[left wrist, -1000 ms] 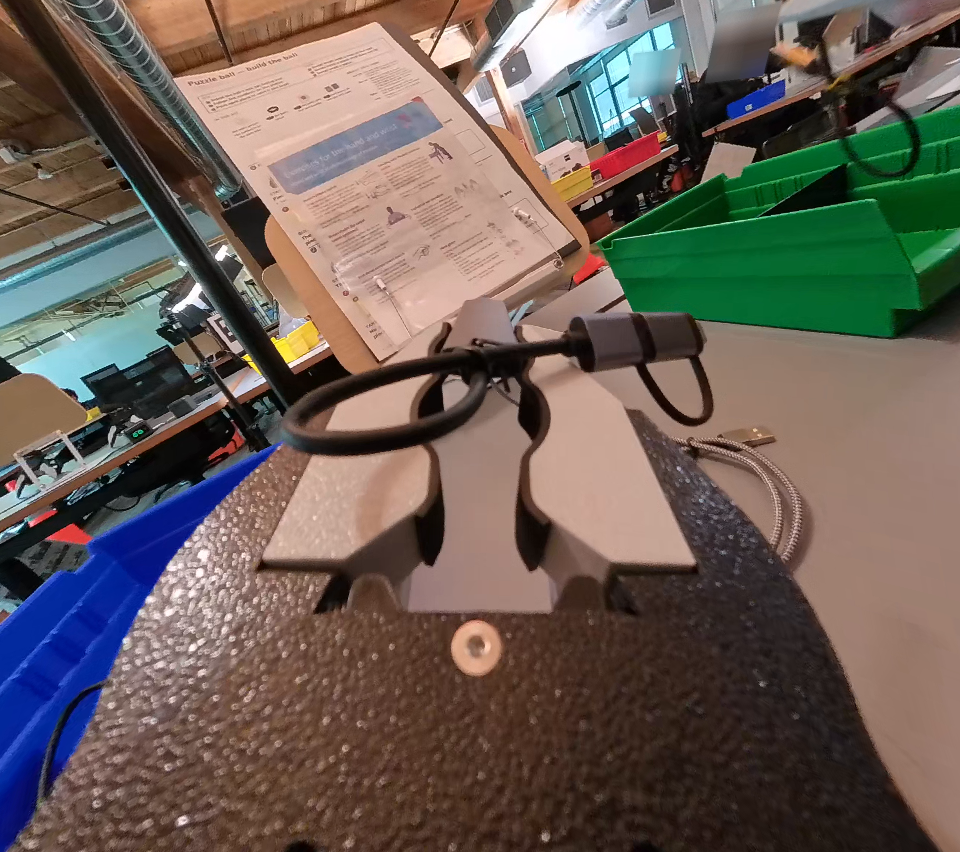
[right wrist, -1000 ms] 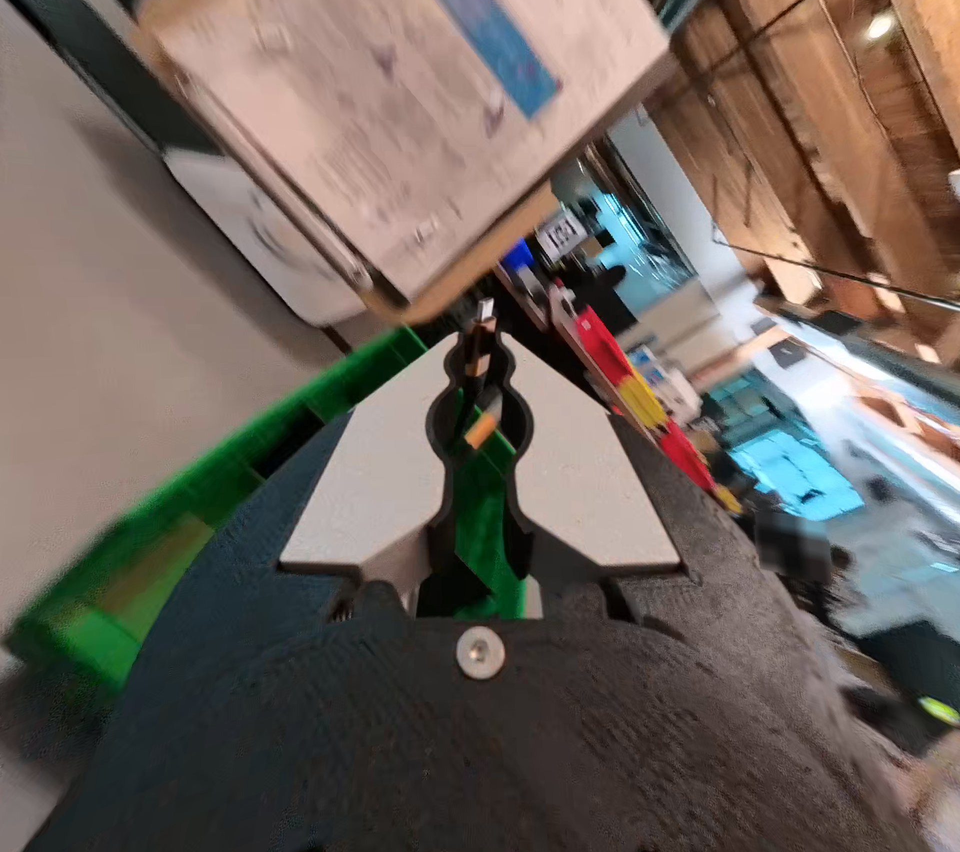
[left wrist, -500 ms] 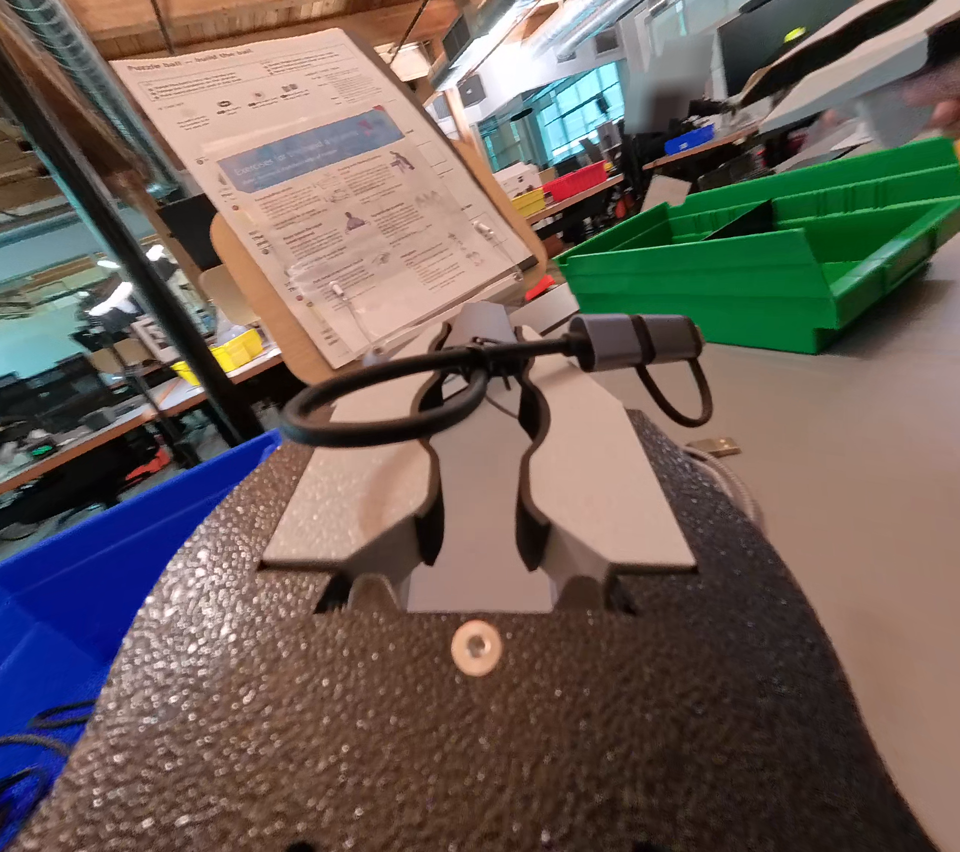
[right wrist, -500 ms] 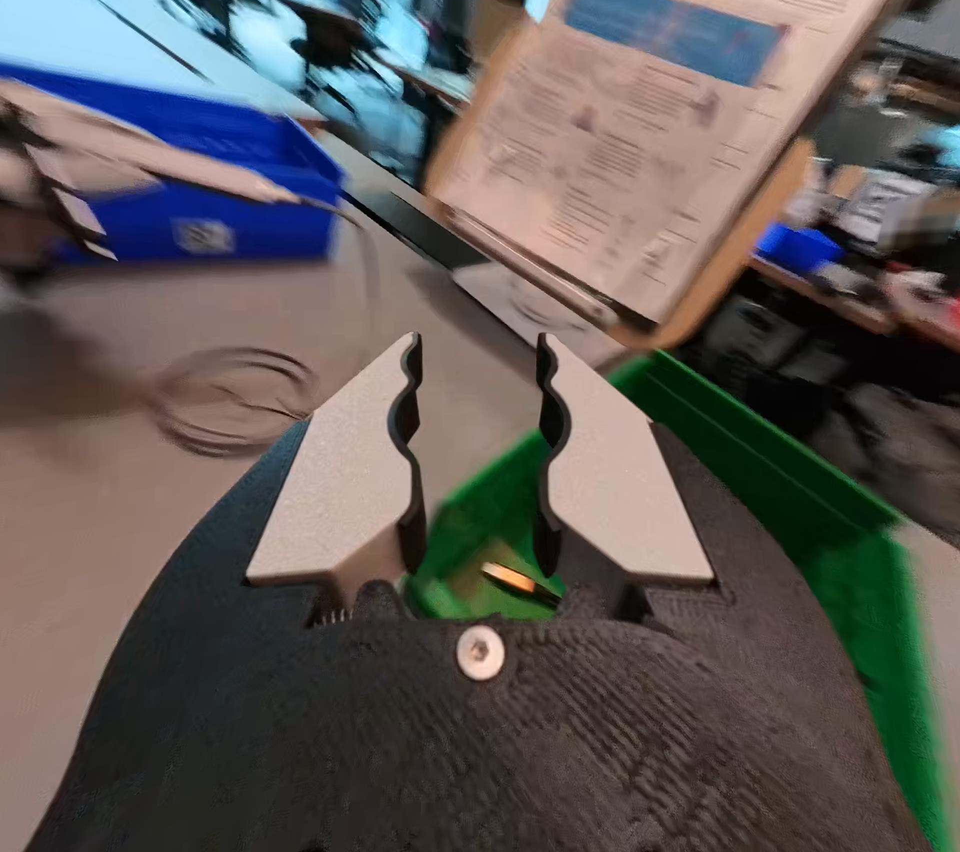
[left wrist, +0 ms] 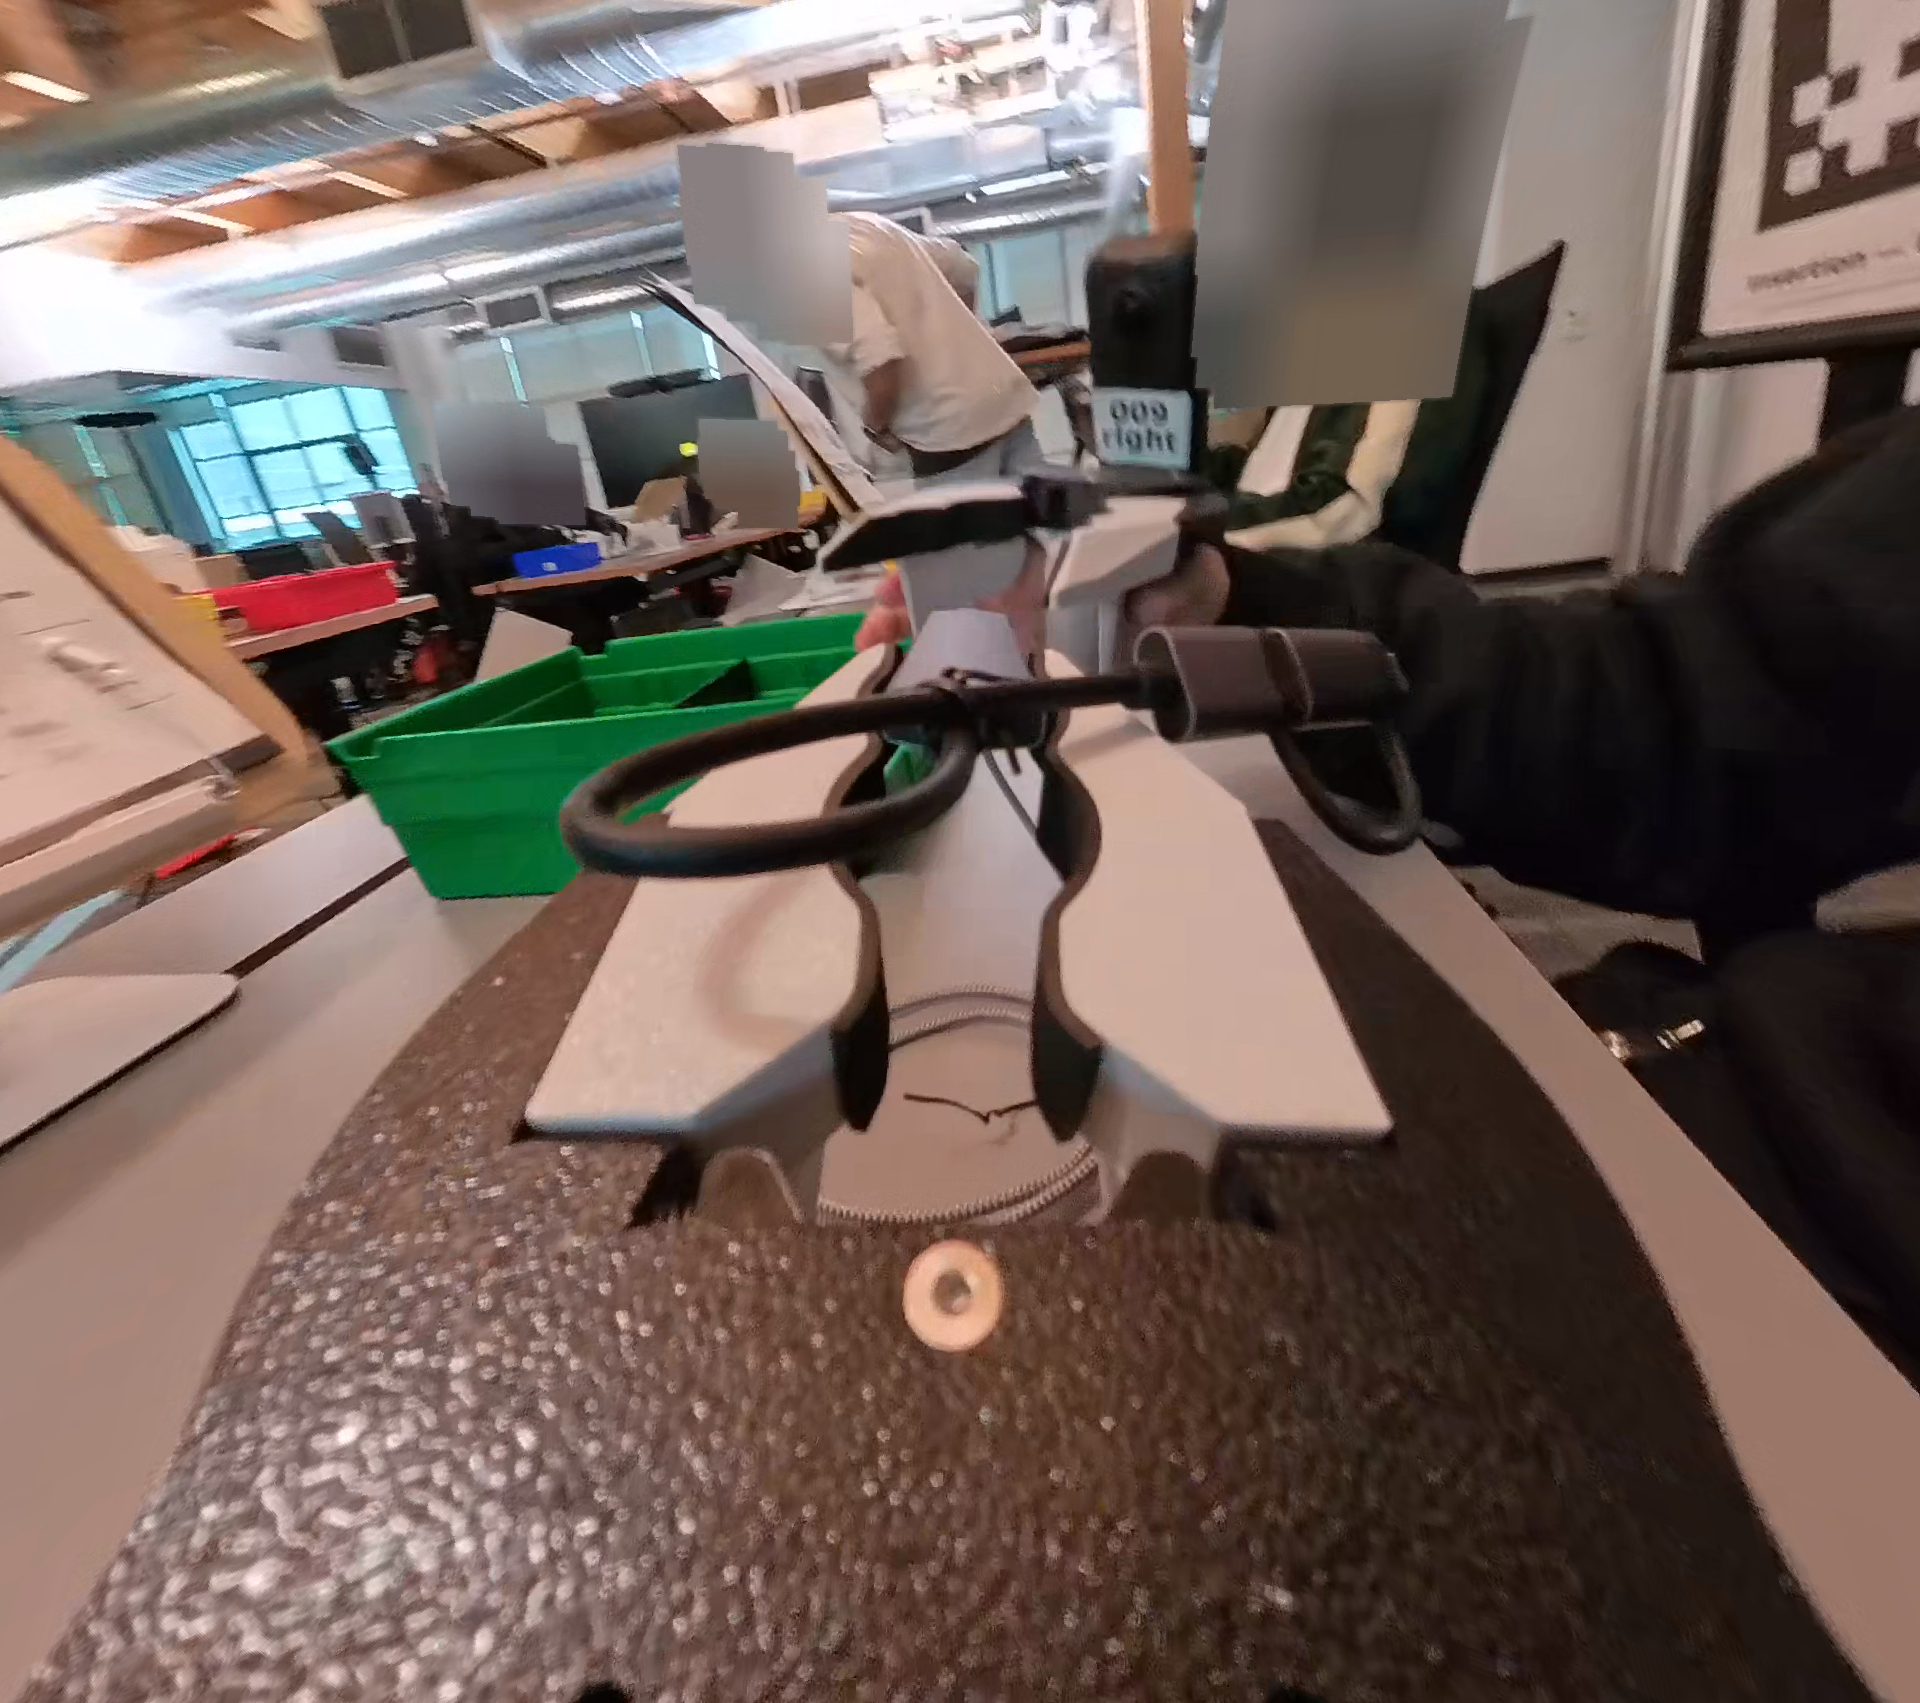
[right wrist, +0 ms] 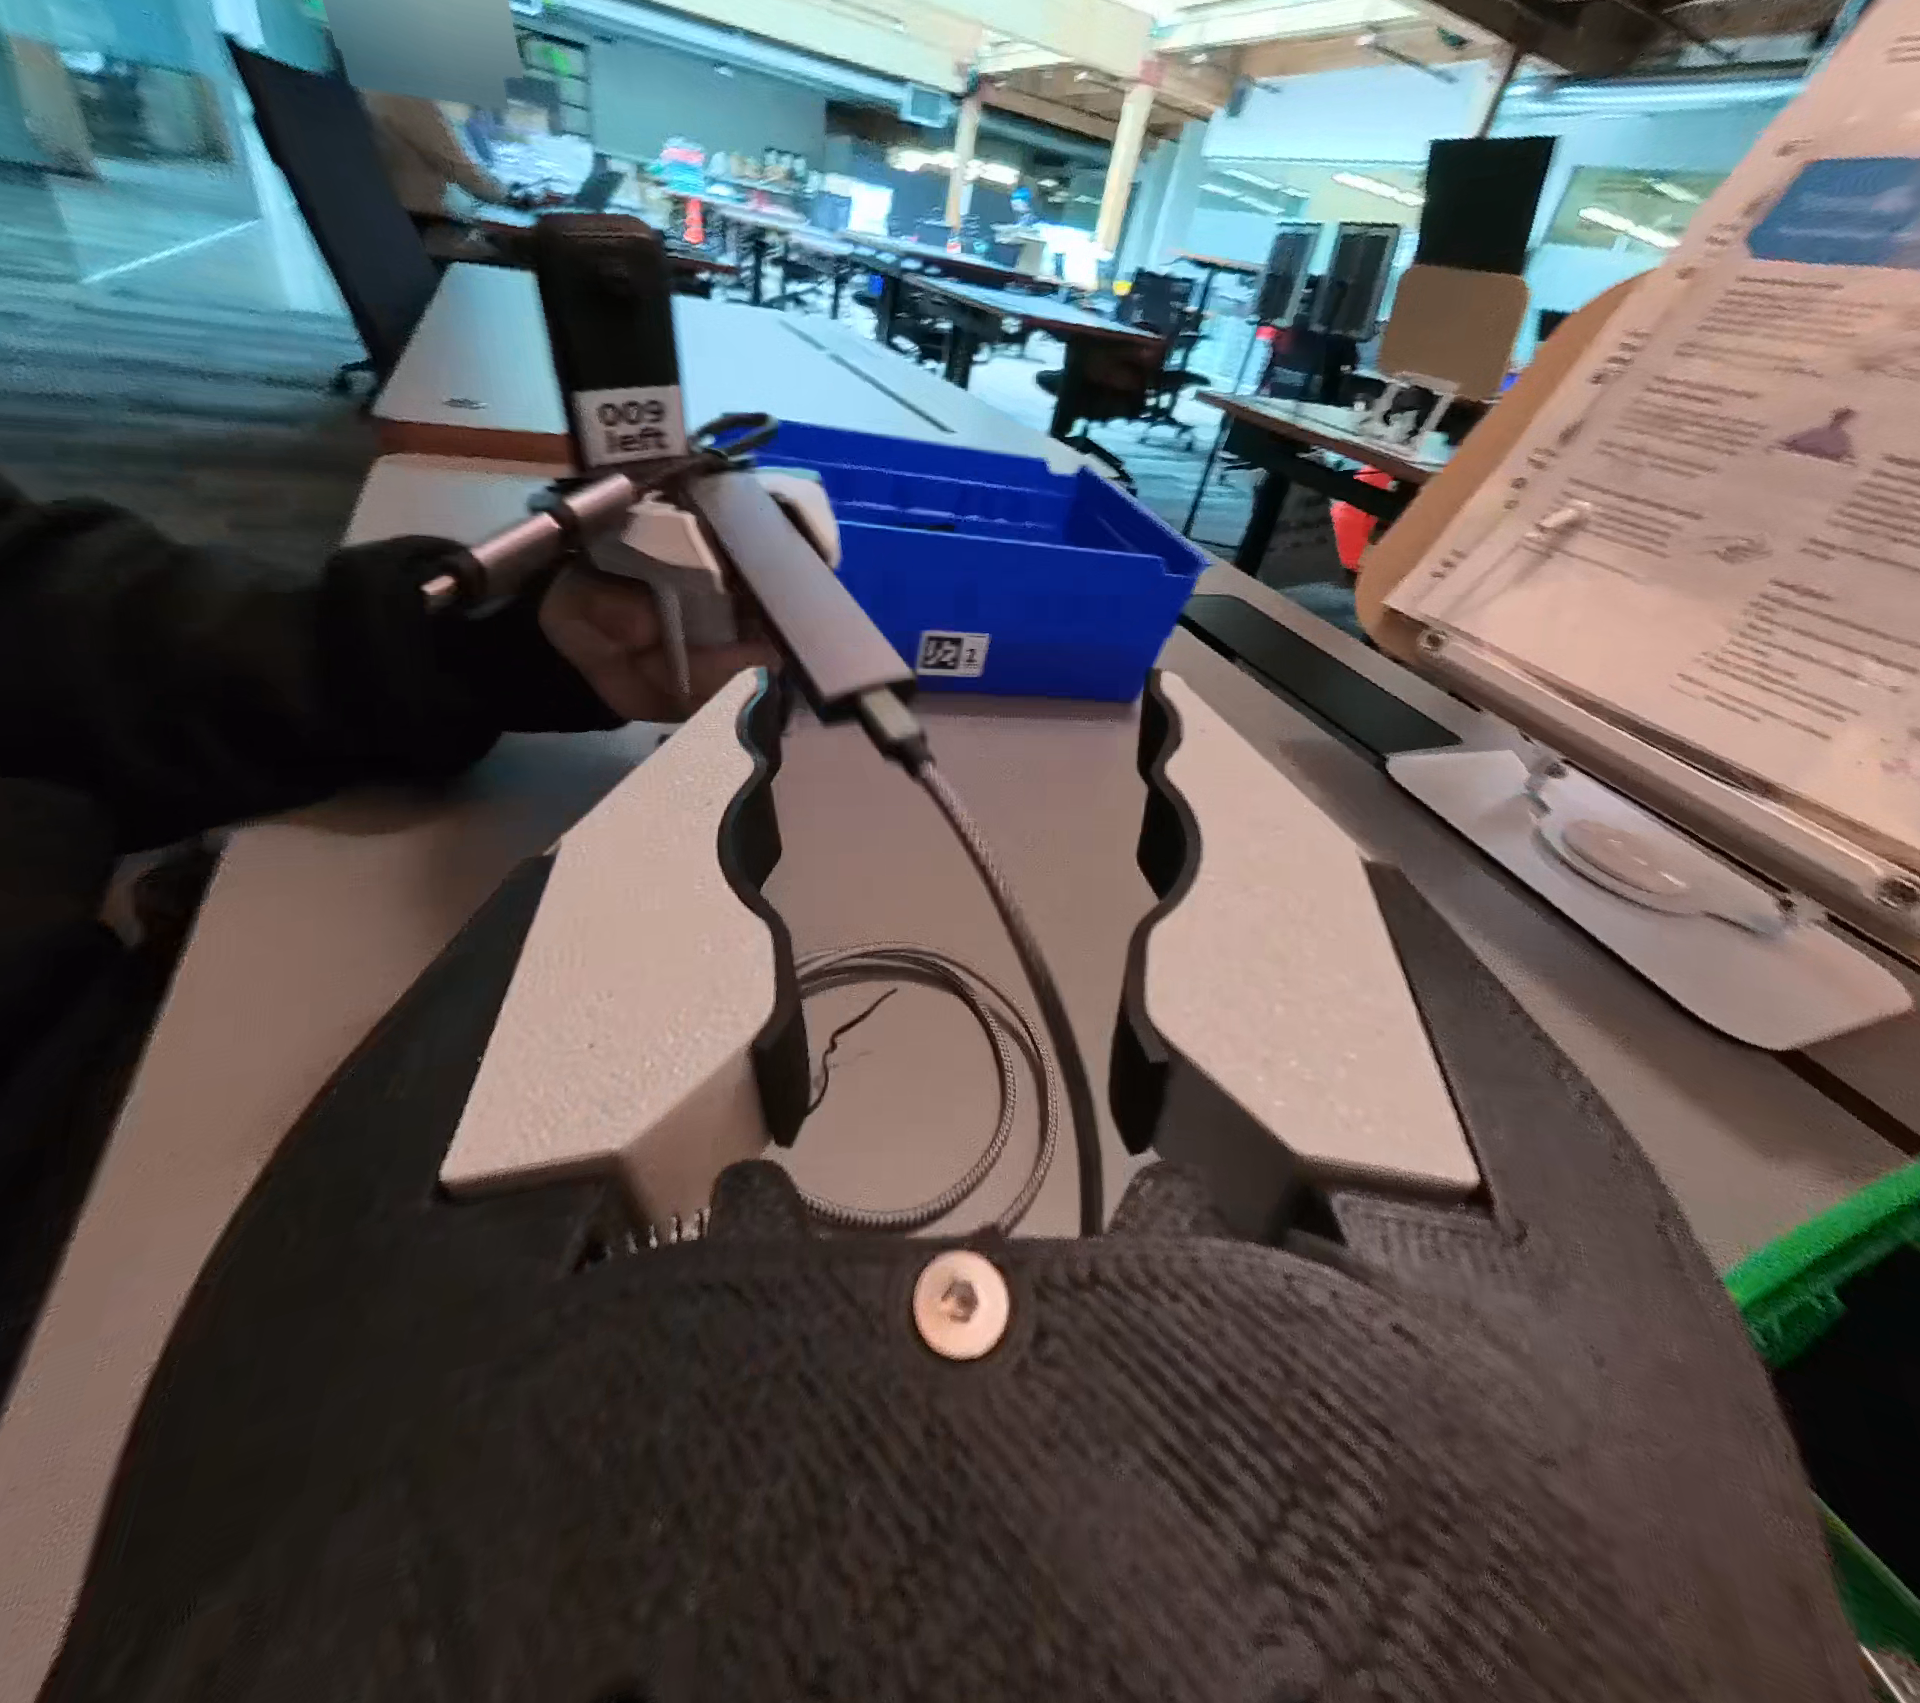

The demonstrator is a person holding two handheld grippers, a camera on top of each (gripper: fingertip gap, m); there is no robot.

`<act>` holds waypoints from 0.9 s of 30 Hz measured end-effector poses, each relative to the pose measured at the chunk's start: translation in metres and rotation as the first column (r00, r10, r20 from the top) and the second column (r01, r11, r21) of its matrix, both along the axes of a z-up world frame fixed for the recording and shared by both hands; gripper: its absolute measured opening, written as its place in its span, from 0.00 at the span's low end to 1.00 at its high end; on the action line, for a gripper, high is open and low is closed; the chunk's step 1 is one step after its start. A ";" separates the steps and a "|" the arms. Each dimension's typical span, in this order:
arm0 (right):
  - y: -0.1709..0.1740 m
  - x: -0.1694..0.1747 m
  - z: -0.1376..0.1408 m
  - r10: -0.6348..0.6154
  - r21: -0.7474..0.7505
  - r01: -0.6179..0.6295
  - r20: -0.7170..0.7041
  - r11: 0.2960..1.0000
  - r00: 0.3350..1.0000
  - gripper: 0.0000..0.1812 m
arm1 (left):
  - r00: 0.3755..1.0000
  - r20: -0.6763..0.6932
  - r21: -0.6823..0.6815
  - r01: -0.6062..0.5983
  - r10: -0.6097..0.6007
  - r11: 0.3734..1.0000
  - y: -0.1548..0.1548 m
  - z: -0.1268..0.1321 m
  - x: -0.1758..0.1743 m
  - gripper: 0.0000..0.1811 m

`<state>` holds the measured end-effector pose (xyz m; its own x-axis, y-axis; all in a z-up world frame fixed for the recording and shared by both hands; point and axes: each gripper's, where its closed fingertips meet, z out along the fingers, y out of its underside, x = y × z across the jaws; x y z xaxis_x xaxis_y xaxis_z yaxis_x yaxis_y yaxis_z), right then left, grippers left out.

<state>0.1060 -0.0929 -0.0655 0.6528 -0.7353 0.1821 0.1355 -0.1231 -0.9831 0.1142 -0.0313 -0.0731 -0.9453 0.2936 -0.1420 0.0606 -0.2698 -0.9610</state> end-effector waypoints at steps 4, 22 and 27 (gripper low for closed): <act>0.016 -0.013 -0.019 0.077 -0.138 -0.087 -0.079 0.987 0.994 0.38 | 0.996 0.065 0.051 0.065 -0.068 0.997 -0.006 -0.011 -0.019 0.12; -0.048 0.000 -0.040 -0.242 -0.423 0.169 -0.126 0.890 0.962 0.13 | 0.884 0.372 0.279 -0.396 0.281 0.875 0.015 -0.026 0.042 0.32; -0.035 -0.001 -0.066 -0.270 -0.610 0.121 -0.158 0.783 0.950 0.13 | 0.931 0.300 0.188 -0.271 0.207 0.944 0.018 0.018 0.003 0.31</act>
